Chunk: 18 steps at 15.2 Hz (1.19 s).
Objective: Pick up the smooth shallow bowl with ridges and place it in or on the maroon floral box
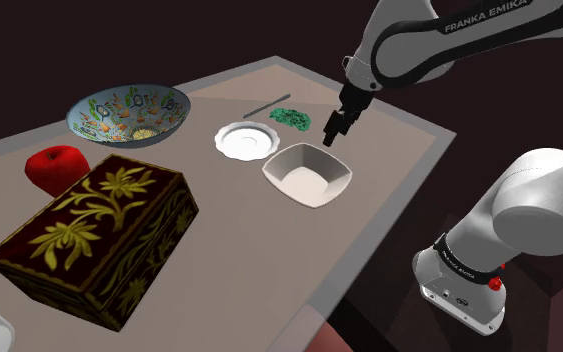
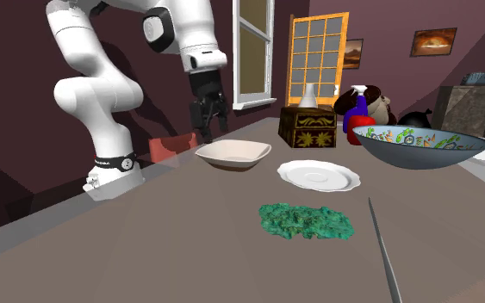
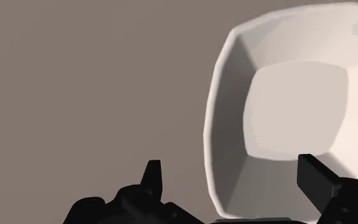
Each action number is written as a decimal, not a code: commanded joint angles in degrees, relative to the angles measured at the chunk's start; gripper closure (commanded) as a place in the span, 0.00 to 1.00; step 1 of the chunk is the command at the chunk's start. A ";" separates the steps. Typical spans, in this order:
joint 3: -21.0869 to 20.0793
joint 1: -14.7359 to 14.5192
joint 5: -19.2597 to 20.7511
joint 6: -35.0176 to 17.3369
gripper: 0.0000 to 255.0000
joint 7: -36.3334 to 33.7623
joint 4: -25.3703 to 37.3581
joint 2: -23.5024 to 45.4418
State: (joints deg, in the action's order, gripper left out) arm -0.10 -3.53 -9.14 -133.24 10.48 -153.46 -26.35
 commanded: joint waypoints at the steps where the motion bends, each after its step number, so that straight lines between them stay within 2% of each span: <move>1: -0.21 -0.58 -0.46 -4.52 0.00 0.83 -0.42 3.59; 9: -0.39 -1.50 -1.95 -11.86 0.00 1.73 -2.08 9.26; 16: -0.39 -1.50 -1.95 -11.86 0.00 1.73 -2.08 9.26; 17: -0.39 -1.50 -1.95 -11.86 1.00 1.73 -2.07 9.26; 18: -0.39 -1.50 -1.95 -11.87 1.00 1.73 -2.08 9.27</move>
State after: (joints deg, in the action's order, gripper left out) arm -0.50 -5.03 -11.09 -145.10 12.21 -155.53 -17.09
